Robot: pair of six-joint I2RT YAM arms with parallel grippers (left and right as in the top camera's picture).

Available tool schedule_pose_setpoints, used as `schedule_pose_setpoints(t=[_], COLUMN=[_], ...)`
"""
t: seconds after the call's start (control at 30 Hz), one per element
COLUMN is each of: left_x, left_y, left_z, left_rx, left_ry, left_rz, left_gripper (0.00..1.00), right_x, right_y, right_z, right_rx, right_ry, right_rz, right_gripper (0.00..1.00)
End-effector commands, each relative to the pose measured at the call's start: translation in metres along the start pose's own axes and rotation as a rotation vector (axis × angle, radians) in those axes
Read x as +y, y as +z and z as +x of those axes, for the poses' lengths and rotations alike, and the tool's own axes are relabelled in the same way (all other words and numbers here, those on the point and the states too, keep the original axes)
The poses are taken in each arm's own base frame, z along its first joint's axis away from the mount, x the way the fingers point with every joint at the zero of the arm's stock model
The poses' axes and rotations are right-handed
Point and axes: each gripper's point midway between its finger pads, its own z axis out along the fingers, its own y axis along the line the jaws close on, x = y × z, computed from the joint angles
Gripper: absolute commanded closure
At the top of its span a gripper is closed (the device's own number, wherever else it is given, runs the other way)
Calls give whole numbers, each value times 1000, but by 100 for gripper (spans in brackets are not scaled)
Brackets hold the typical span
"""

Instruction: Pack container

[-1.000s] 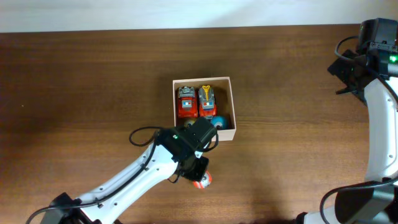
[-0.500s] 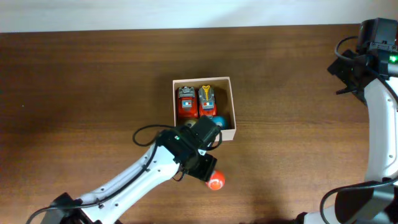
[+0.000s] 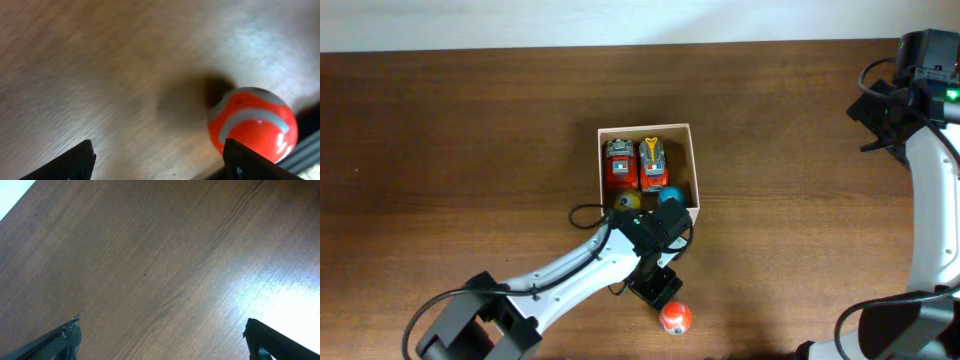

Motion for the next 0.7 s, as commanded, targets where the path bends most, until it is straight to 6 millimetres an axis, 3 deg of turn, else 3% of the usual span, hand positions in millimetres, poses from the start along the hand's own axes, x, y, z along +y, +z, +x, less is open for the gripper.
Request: schedule_pose_setpoints(t=[0.0, 0.4, 0.67], left_x=[-18, -29, -51], left_y=[-4, -15, -23], left_z=[-3, 4, 15], left_rx=[-7, 30, 61], left_ry=[120, 145, 252], left_rz=[99, 156, 289], left_gripper=[16, 16, 16], right_x=[-1, -1, -1], right_y=[-10, -10, -10], right_z=[-7, -7, -7], right_rx=[-28, -28, -28], right_ry=[20, 20, 20], right_rz=[-16, -16, -16], right_gripper=[1, 1, 1])
